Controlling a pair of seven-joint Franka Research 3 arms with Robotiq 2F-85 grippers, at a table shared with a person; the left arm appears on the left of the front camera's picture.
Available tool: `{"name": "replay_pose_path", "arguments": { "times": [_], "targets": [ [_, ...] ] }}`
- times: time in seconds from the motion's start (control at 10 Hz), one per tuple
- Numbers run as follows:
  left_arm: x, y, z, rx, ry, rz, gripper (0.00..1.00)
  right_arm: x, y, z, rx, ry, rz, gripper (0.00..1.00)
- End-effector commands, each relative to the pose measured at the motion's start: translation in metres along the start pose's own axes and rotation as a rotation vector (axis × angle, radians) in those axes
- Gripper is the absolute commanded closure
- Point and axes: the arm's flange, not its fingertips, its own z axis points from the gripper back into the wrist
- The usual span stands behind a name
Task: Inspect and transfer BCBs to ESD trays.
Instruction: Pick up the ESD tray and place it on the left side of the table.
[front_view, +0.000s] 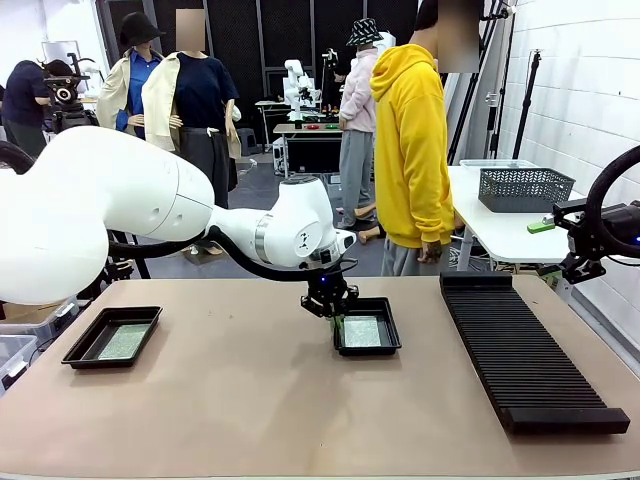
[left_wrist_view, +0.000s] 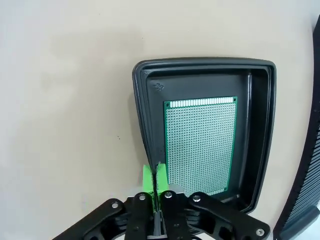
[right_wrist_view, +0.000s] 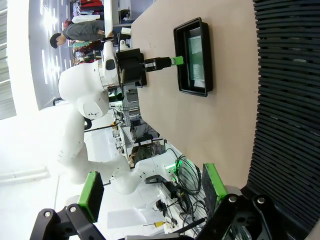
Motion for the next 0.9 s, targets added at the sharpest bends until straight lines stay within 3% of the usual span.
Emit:
{"name": "replay_pose_path", "arguments": {
  "times": [0.0,0.8],
  "targets": [
    [0.0,0.0038,0.0071,-0.013,0.016,-0.01,1.0,-0.0002,0.0007,0.0003,0.0,0.0,-0.002,0.0],
    [0.0,0.0,0.0,0.0,0.0,0.0,1.0,-0.0002,0.0007,0.0003,0.0,0.0,-0.002,0.0]
  ]
}}
